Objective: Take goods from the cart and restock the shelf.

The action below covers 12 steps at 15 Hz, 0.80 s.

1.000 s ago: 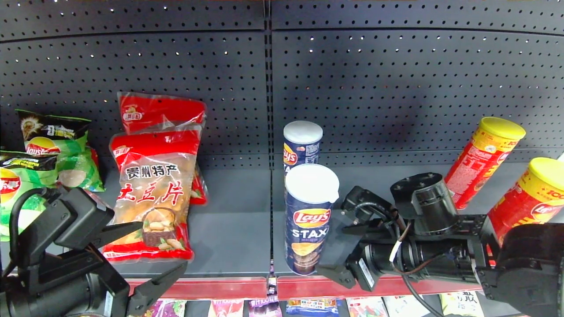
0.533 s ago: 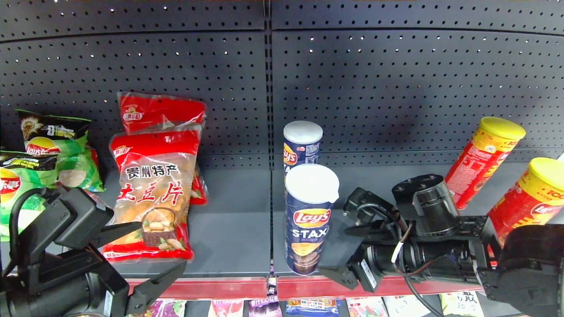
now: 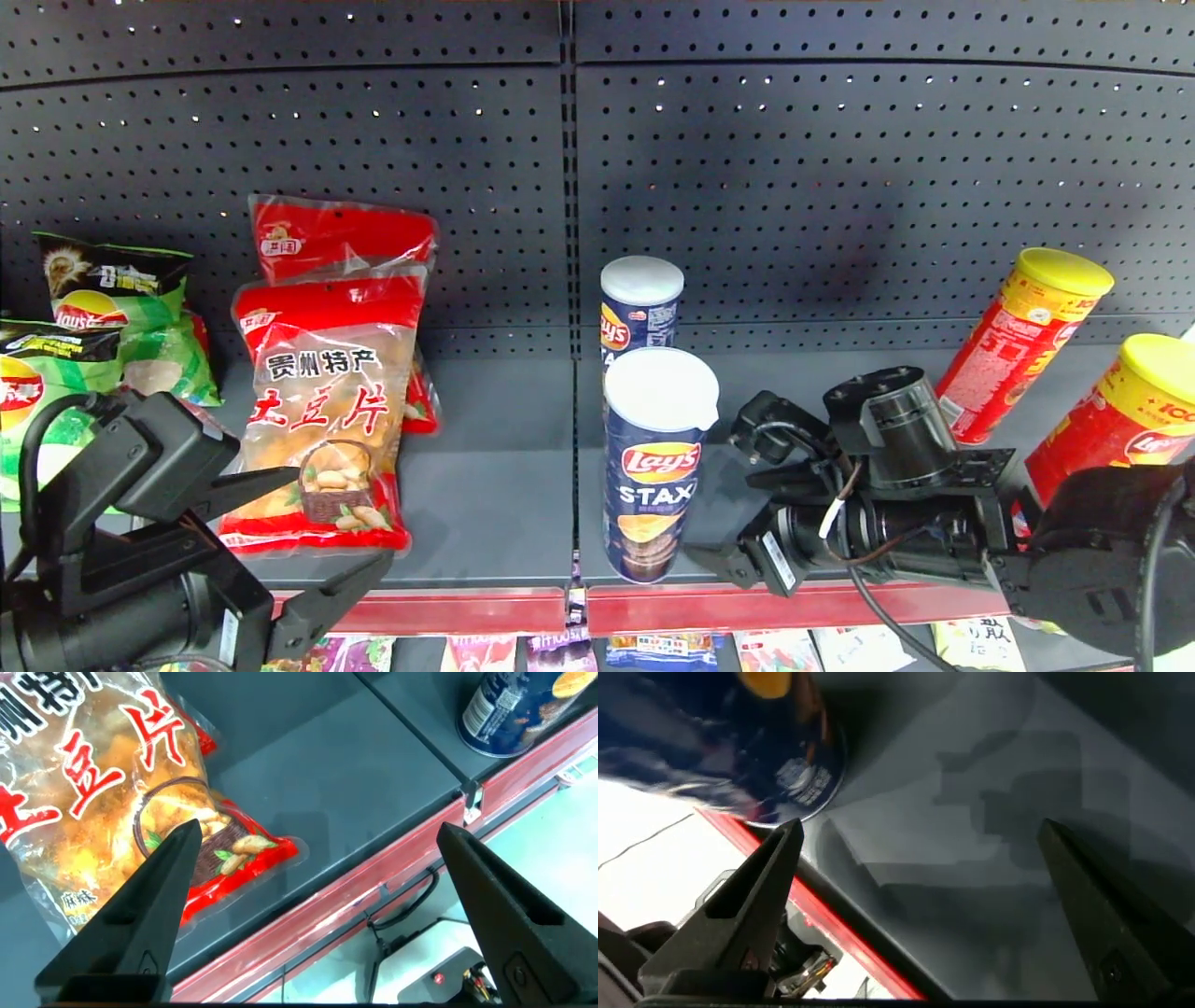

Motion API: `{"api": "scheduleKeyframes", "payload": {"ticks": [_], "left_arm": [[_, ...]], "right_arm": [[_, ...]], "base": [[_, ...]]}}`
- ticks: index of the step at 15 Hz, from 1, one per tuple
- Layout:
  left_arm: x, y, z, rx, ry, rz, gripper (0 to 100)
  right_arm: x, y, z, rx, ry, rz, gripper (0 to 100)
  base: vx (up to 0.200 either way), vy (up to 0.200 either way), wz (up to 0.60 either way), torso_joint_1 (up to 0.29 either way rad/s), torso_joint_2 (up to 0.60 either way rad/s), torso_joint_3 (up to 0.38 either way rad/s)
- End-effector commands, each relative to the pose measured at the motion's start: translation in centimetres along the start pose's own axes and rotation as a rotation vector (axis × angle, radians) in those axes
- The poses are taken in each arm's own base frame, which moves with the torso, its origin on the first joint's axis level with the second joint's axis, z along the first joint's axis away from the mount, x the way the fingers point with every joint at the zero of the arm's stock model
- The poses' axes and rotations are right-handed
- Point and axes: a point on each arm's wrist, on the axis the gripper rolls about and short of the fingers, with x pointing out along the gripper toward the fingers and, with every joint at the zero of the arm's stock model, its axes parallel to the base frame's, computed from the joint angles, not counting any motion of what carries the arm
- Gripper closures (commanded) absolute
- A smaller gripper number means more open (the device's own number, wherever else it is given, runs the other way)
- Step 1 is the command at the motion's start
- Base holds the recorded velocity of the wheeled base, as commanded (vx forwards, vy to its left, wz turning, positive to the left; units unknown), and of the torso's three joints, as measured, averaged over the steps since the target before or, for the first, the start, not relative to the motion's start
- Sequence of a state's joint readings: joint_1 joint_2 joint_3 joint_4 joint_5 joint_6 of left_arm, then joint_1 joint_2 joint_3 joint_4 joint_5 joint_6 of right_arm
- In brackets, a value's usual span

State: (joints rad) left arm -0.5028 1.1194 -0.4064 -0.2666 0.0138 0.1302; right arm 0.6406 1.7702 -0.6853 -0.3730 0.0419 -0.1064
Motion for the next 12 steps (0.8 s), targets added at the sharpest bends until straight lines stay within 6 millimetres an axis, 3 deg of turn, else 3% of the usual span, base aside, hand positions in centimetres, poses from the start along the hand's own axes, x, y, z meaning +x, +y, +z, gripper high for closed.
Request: {"api": "scheduleKeyframes", "payload": {"ticks": [1,12], "left_arm": [[0.04,0.02,-0.01,0.0,0.002,0.001,0],[0.06,0.05,0.11,-0.001,-0.001,0.003,0]], "right_arm": [[0.44,-0.14,0.03,0.002,0.006,-0.004,0],[0.72,-0.14,0.71,-0.001,-0.011,-0.004,0]], "base": [[0.0,0.0,0.0,0.0,0.0,0.0],[0.0,0.0,0.0,0.0,0.0,0.0]]}}
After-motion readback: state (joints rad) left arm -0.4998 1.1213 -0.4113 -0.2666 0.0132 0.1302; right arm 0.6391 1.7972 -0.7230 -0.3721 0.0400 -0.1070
